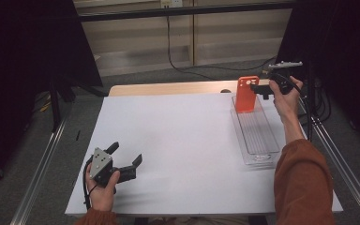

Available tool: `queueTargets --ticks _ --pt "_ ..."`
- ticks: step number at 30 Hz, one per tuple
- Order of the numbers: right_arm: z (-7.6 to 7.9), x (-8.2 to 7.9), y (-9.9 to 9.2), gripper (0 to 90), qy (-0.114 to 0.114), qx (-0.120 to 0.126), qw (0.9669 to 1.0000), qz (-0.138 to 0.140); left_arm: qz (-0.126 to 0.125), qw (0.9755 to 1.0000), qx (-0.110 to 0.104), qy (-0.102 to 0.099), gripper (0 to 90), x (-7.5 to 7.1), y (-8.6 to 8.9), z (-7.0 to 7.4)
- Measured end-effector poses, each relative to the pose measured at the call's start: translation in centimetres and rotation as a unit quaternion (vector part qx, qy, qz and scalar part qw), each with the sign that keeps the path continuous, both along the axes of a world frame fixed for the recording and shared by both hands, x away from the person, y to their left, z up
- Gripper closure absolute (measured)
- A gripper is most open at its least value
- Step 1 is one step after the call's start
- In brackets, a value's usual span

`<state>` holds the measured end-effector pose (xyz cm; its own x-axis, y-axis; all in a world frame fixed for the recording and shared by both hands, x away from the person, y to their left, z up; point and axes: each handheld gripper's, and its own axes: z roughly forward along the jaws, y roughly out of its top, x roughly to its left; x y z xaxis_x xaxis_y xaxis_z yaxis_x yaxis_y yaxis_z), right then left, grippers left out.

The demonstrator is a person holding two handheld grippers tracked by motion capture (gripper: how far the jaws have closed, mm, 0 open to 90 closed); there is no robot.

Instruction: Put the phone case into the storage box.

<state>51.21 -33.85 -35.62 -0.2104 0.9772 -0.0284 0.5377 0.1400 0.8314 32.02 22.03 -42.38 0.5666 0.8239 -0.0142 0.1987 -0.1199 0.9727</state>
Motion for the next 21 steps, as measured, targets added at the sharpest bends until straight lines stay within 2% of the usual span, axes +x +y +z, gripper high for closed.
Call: queueTargets --ticks 8,15,16,21 --pt "-0.3 -1.3 -0.1 10.1 -0.029 0.023 0.9992 -0.016 -0.005 1.0 0.0 -0.003 3.6 -0.1 0.1 0.1" --pt "-0.6 -2.3 0.3 9.3 -0.039 0.011 0.999 -0.017 0.005 0.9999 -0.009 -0.002 2.9 -0.2 0.4 0.1" --pt "-0.7 -2.4 0.3 8.5 -0.041 0.015 0.9989 -0.017 0.005 0.9999 -0.014 -0.001 2.8 -0.2 0.4 0.1" --pt "-0.9 -3.1 0.6 5.3 -0.046 0.024 0.9986 -0.01 0.004 0.9999 -0.01 0.001 2.7 -0.2 0.5 0.2"
